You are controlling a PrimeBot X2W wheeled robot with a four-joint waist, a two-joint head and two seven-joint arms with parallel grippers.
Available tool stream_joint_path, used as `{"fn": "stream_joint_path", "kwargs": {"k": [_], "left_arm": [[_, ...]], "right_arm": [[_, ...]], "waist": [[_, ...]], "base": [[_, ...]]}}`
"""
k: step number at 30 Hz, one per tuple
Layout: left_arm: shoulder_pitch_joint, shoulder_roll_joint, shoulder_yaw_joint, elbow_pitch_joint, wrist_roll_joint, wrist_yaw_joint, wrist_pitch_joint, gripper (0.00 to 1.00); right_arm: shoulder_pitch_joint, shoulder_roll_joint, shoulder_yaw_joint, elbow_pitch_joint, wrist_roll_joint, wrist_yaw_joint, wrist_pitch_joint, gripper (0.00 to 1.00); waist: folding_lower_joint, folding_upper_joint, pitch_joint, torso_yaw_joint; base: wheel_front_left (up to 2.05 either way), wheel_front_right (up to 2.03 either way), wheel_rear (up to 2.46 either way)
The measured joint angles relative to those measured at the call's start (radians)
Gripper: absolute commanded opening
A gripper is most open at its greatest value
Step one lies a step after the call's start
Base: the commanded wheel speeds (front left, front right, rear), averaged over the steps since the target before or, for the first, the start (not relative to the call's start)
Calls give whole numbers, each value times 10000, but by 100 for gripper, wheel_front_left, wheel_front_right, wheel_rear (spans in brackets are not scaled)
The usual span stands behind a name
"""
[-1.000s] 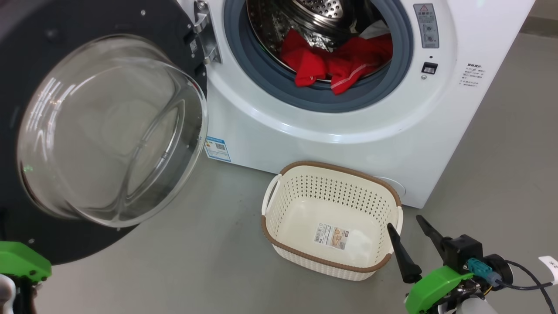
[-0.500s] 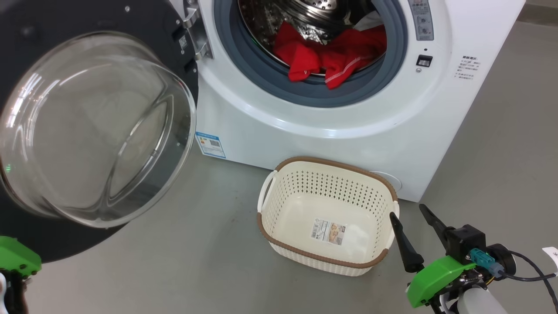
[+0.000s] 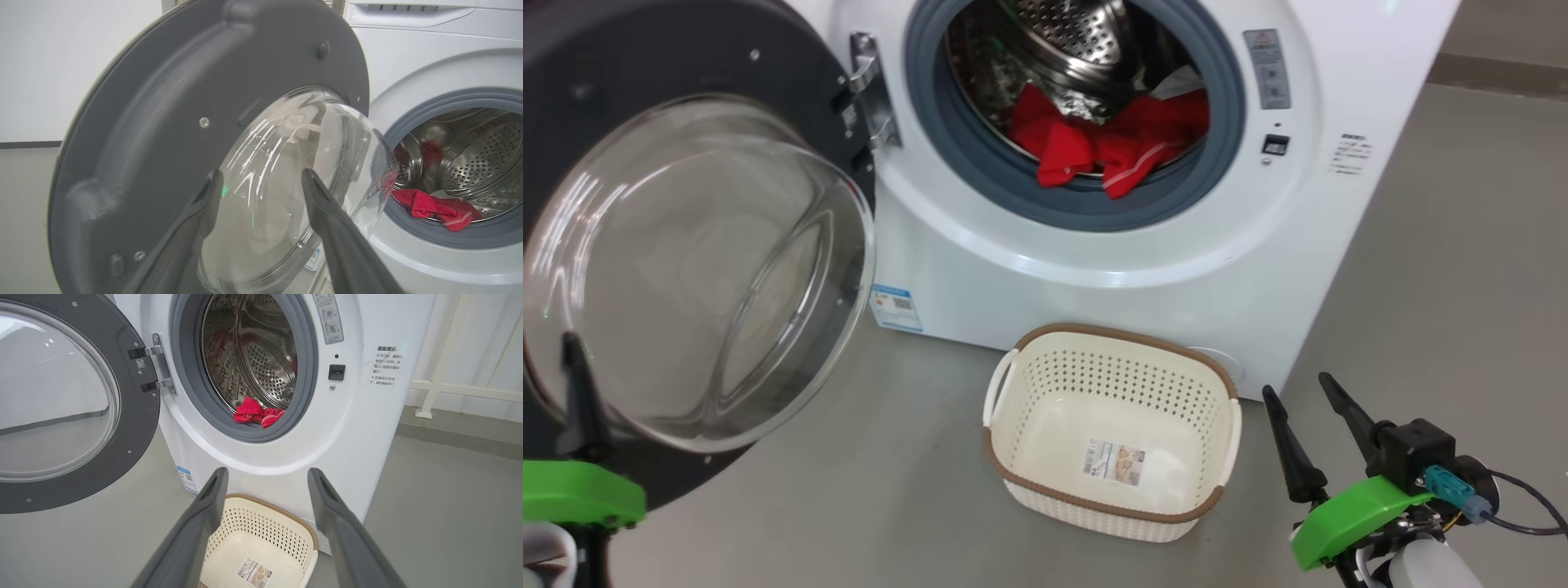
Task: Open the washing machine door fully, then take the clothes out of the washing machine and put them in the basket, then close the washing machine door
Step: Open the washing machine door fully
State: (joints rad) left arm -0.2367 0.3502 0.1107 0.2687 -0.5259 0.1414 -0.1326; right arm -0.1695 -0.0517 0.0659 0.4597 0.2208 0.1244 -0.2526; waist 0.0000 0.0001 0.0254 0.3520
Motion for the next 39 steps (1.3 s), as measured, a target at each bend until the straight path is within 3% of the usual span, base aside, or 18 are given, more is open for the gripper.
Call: {"fn": "stream_joint_path", "kwargs": {"k": [5,12,29,39], "left_arm": [[596,-201,-240,-1806,-40,-107,6,100],[1176,-284,-803,-2640,-88,-583,75,100],[1830,-614,-1450,-2061,-313,-1503,-732,100],[2570,-635,-1703,-1419,36,-1595,-993,100]], "right_arm": [[86,4,-121,-328,67,0,0,100],[93,6,-203,-786,65,0,0,100],[345,12,-606,-1730,-46,0,-25,100],[814,15,-759,-2082,-50,0,-27,100]], "waist": [[0,0,-179,-356],[0,0,-361,-981],[0,0,-539,-2748],[-1,0,-714,-3574]], "base": [[0,0,0],[0,0,0],[0,0,0],[0,0,0]]}}
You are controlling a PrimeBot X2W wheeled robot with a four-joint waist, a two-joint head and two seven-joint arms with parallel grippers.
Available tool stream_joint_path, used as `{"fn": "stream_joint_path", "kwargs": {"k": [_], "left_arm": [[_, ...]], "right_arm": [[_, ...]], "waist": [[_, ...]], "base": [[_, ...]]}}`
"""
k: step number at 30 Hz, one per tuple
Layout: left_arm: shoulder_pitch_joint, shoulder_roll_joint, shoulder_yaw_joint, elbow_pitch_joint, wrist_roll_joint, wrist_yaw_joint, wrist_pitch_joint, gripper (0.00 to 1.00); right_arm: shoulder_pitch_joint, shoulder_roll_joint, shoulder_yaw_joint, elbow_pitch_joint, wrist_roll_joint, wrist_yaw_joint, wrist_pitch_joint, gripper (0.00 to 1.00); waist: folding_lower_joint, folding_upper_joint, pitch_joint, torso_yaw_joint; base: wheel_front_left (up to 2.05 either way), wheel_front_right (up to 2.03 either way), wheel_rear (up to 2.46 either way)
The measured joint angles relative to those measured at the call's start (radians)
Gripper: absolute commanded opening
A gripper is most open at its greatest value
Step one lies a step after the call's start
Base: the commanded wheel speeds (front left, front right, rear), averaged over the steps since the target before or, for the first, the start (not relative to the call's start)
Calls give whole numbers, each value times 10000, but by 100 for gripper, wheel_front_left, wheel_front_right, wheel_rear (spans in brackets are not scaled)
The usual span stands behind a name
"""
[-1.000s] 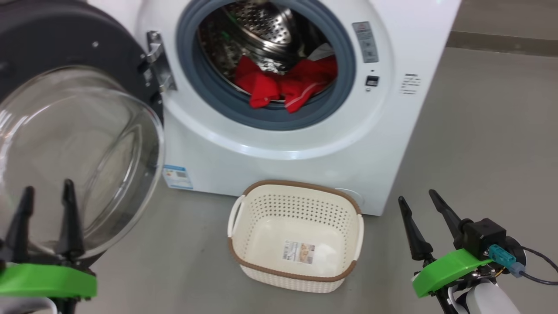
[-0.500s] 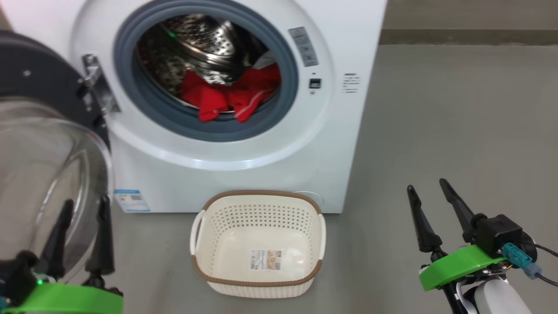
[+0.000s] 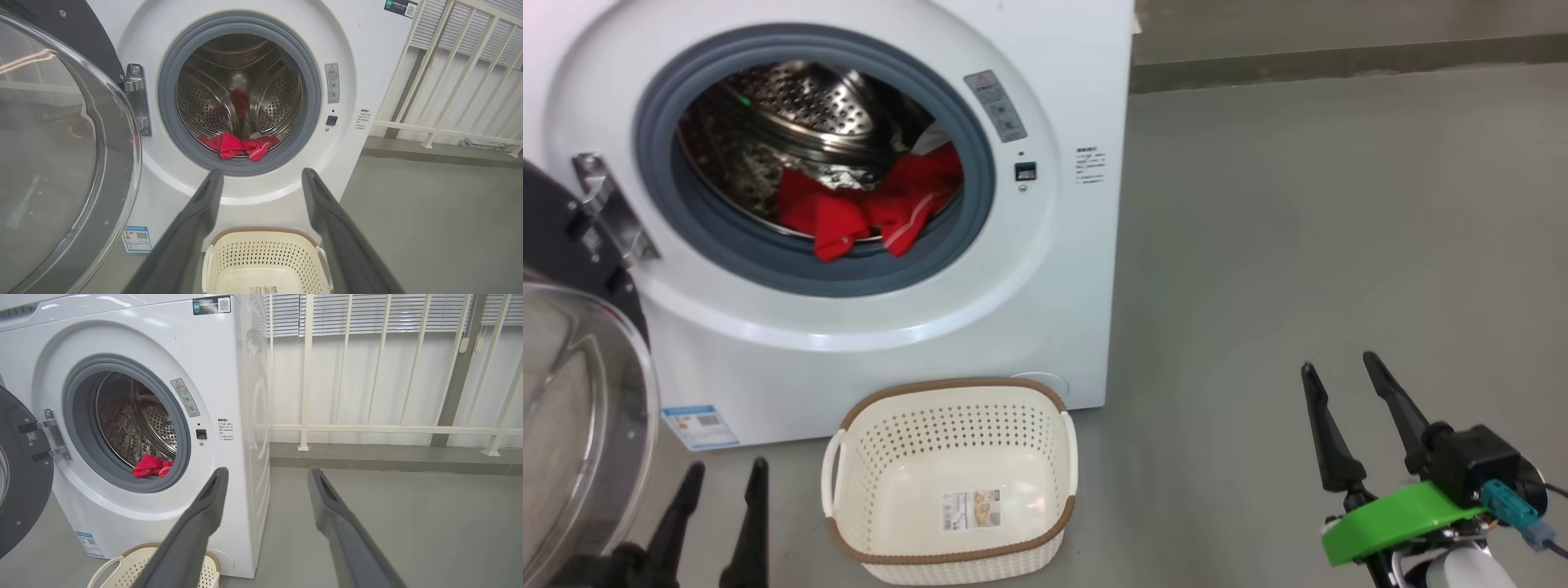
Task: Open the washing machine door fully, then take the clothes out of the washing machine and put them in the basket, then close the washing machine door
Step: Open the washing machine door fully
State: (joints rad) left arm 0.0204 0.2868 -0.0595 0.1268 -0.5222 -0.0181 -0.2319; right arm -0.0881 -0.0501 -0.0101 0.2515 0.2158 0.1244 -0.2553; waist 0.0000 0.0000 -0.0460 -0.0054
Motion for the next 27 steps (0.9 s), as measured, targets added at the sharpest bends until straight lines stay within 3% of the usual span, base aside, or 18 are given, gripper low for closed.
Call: {"fn": "stream_joint_path", "kwargs": {"k": [11,21,27], "left_arm": [[831,-261,173,499,270,-19,-165,100],[1217,-817,844,184,282,-546,-176,100],[1400,-895,899,242,575,-619,-176,100]], "right_arm": [[789,36,-211,-184,-98,0,0,100],[1079,52,-372,-288,-257,0,0,100],[1079,75,-372,-288,-259,0,0,100]], "waist": [[0,0,-253,-440],[0,0,-445,-488],[0,0,-492,-456]], "base": [[0,0,0],[0,0,0],[0,0,0]]}}
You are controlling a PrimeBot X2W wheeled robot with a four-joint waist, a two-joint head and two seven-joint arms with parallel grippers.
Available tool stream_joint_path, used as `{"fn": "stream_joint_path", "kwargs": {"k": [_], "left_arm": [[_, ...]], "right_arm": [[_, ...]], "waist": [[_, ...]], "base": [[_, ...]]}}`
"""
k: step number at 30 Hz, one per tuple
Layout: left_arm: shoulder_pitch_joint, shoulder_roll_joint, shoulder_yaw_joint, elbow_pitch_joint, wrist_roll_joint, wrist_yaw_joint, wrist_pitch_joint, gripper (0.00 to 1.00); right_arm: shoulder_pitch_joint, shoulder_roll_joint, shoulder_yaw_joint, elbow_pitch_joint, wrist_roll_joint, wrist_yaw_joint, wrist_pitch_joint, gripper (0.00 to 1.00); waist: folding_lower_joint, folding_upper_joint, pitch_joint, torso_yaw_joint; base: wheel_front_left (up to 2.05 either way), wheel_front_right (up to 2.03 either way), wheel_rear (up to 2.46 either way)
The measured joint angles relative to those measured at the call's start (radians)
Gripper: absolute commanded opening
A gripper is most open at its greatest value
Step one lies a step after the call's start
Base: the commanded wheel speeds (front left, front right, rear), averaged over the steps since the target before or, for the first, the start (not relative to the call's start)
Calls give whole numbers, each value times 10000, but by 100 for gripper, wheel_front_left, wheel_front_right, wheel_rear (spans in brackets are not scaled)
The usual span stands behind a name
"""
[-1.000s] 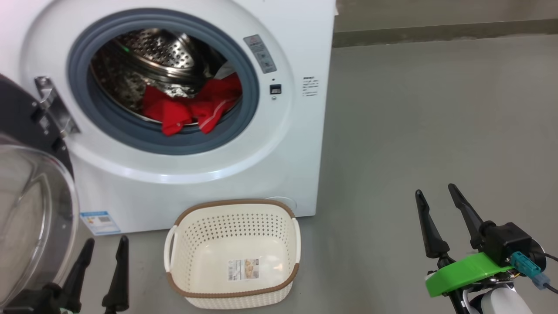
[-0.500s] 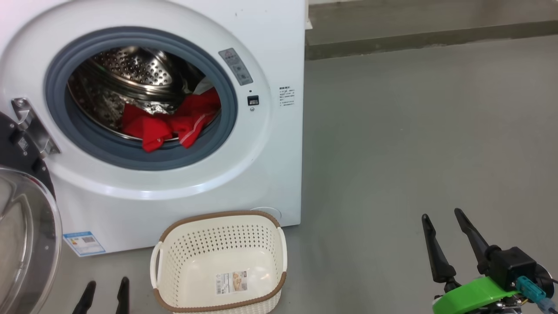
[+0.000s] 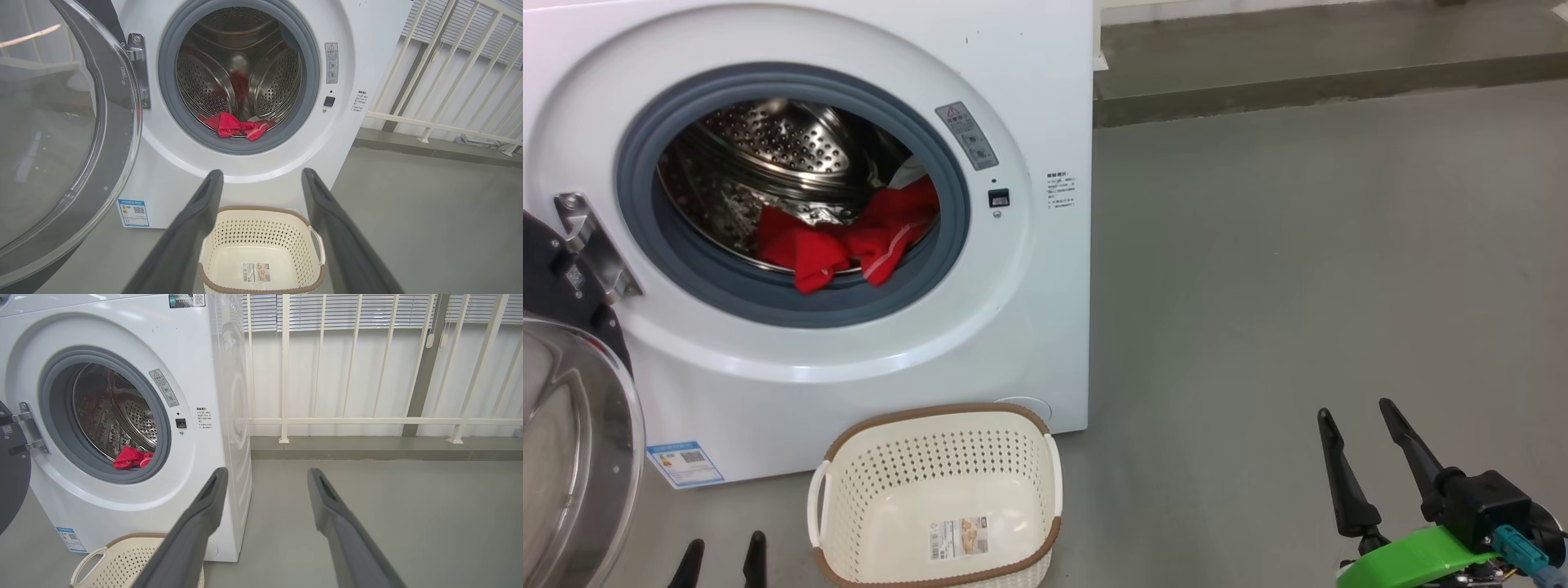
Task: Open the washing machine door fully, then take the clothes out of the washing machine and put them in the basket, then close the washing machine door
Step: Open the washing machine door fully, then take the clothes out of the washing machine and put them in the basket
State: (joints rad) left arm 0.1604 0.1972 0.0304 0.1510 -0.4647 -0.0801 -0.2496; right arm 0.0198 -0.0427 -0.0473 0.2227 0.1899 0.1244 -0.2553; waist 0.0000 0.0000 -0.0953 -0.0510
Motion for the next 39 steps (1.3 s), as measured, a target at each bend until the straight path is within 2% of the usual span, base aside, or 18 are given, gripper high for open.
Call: {"fn": "stream_joint_path", "kwargs": {"k": [13,17,22,30,34,39], "left_arm": [[42,-8,31,36,290,115,0,100],[49,-56,196,71,437,614,0,100],[52,-81,203,84,462,709,0,100],[52,-81,207,40,453,717,0,100],[50,-96,242,-247,341,539,0,100],[51,-94,222,-330,336,533,0,100]], "right_arm": [[21,6,0,2,-48,0,0,100],[90,8,2,6,-73,0,0,100],[174,12,19,23,-73,0,0,100],[174,12,125,77,-69,0,0,100],[171,13,169,81,-69,0,0,100],[169,13,190,86,-69,0,0,100]], "waist": [[0,0,0,14],[0,0,5,3],[0,0,30,-25],[0,0,93,-52],[0,0,110,-58],[0,0,132,-64]], "base": [[0,0,0],[30,-30,0],[91,-91,0],[178,-178,0],[181,-180,-2],[119,-119,0]]}}
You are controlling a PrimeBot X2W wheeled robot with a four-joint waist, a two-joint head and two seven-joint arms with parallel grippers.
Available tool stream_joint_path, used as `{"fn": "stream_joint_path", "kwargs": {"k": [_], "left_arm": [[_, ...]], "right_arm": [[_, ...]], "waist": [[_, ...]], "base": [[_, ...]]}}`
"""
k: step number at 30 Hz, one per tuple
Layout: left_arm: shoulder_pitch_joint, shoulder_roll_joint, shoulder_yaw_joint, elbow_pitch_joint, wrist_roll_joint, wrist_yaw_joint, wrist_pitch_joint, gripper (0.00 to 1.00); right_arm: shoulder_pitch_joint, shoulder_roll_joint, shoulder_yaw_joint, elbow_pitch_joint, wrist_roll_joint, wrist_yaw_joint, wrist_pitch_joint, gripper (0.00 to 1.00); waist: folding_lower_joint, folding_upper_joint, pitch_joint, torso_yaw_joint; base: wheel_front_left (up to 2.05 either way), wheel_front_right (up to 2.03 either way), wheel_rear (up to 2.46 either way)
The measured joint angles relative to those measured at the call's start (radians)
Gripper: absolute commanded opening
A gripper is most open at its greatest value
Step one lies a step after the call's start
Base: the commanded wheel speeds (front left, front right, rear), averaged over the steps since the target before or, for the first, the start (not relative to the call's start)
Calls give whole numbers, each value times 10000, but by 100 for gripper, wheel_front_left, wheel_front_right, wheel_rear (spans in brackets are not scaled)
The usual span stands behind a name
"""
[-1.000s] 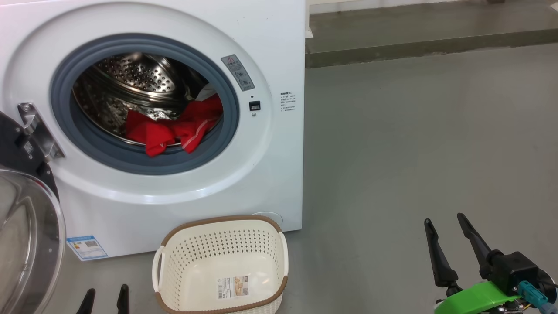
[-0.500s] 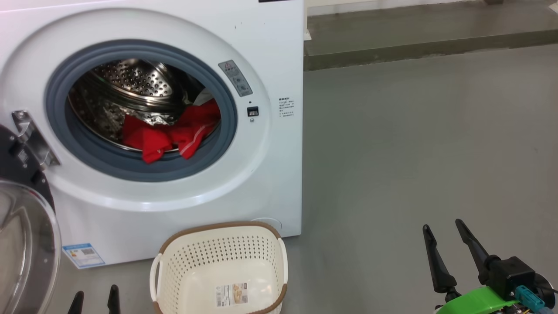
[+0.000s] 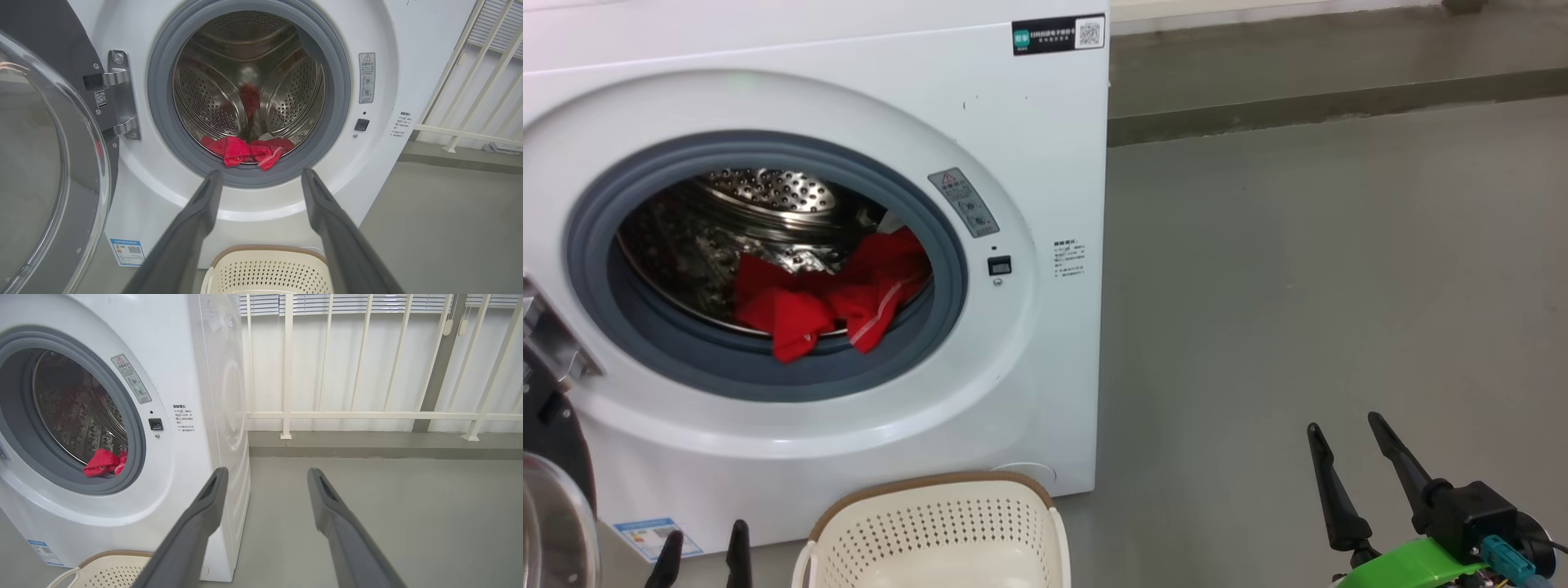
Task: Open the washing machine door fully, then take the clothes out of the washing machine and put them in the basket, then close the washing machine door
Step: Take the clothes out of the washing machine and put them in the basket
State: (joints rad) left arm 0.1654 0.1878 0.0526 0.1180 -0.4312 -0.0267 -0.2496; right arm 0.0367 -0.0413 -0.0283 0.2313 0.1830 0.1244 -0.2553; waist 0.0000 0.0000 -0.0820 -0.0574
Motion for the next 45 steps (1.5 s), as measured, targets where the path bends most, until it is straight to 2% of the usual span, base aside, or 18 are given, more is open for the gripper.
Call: {"fn": "stream_joint_path", "kwargs": {"k": [45], "left_arm": [[-98,19,-211,-180,-92,631,207,100]], "right_arm": [[-17,2,127,40,15,0,0,100]], "waist": [[0,0,454,100]], "base": [[6,-6,0]]}}
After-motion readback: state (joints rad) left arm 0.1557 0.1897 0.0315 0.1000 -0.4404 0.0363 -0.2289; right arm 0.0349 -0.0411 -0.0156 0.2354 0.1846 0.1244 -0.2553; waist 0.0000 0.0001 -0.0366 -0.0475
